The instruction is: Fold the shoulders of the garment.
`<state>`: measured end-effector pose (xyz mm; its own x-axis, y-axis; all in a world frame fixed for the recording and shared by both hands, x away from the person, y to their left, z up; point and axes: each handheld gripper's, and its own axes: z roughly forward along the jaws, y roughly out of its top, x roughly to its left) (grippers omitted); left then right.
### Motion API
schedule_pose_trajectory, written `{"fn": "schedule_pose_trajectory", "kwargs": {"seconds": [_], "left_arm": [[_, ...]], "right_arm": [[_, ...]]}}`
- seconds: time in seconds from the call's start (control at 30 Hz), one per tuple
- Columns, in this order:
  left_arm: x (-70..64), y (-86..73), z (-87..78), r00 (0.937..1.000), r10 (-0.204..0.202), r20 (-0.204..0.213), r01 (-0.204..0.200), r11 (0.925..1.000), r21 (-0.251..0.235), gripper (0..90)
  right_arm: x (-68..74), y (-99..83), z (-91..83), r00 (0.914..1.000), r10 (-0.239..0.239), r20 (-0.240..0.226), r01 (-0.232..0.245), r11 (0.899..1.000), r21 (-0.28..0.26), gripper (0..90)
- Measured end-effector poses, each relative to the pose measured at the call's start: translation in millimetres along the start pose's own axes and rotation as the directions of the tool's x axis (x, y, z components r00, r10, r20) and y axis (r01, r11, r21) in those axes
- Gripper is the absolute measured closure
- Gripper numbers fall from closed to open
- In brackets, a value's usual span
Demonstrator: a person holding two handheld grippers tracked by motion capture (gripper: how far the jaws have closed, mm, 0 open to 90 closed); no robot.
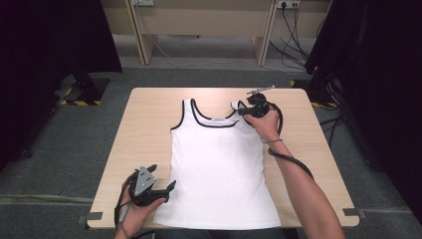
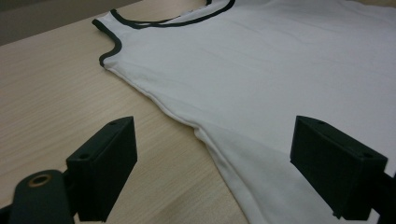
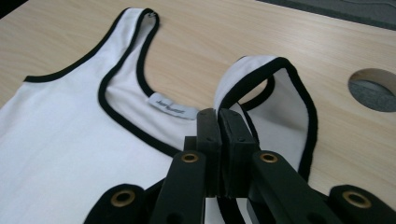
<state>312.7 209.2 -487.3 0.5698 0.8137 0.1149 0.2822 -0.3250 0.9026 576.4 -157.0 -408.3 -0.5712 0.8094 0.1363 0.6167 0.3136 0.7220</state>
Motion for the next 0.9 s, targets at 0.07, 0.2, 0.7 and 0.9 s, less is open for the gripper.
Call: {"fn": "schedule_pose_trajectory", "kwargs": {"seconds": [0.07,0.2,0.7,0.9], "left_arm": [[0.1,0.0,-0.1,1.0000,-0.001,0.000,0.001,1.0000,-0.001,13.9],[0.2,0.0,0.1,1.0000,-0.003,0.001,0.003,1.0000,0.000,13.9],[-0.7,0.2,0.4,1.0000,0.006,-0.003,-0.006,1.0000,0.004,13.9],[-0.6,0.2,0.5,1.0000,0.005,-0.003,-0.004,1.0000,0.004,14.0]], "right_arm": [[5.7,-1.7,-1.7,0.9997,-0.020,-0.015,0.020,1.000,-0.003,87.3],[16.3,-6.4,-6.2,0.9976,-0.049,-0.048,0.049,0.999,-0.011,87.3],[35.4,-29.3,-20.2,0.9705,-0.125,-0.206,0.125,0.992,-0.015,86.8],[40.4,-41.5,-12.3,0.9595,-0.156,-0.235,0.173,0.983,0.057,86.7]]}}
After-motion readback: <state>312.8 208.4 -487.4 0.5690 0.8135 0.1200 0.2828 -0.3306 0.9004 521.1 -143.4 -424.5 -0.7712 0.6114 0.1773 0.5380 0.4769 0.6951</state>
